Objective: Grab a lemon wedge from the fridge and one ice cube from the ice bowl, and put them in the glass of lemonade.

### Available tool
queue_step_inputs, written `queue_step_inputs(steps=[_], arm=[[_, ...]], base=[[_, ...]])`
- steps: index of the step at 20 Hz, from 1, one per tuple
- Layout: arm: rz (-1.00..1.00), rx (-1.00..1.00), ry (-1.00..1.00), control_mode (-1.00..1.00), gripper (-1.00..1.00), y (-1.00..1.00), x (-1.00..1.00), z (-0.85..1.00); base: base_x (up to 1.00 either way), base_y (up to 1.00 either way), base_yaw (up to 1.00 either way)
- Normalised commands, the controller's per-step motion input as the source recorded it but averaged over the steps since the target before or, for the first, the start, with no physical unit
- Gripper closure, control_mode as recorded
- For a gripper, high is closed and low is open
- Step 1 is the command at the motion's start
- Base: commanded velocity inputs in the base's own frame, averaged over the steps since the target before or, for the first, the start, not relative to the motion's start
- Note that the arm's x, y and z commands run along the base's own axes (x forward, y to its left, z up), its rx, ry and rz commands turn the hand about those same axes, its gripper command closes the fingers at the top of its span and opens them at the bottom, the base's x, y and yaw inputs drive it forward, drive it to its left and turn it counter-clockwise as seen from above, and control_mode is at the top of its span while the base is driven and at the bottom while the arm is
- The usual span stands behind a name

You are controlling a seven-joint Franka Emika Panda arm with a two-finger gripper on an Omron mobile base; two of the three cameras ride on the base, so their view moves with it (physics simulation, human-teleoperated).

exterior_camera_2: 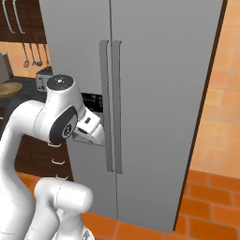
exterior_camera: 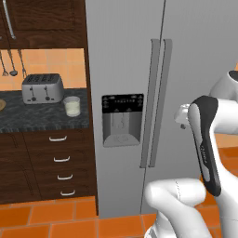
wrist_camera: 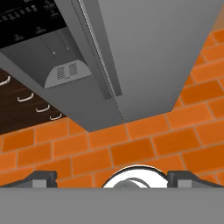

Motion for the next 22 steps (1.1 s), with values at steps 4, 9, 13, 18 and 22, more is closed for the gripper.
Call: queue_step_inputs(steps=[4, 9, 13, 18, 22], arm=[[0.00, -0.04, -0.14, -1.00, -1.00, -0.39, 0.89, -0.04], [0.00, -0.01, -0.09, -1.00, -1.00, -0.10, 0.89, -0.01], [0.00, -0.04, -0.17, -1.00, -1.00, 0.00, 0.61, 0.01], [0.00, -0.09, -0.28, -1.00, -1.00, 0.00, 0.69, 0.00], [0.00, -0.06, -0.24, -1.00, -1.00, -0.07, 0.73, 0.00]], base=[[0.00, 0.00, 0.00], [0.00, 0.00, 0.00], [0.00, 0.00, 0.00], [0.00, 0.00, 0.00], [0.00, 0.00, 0.00]])
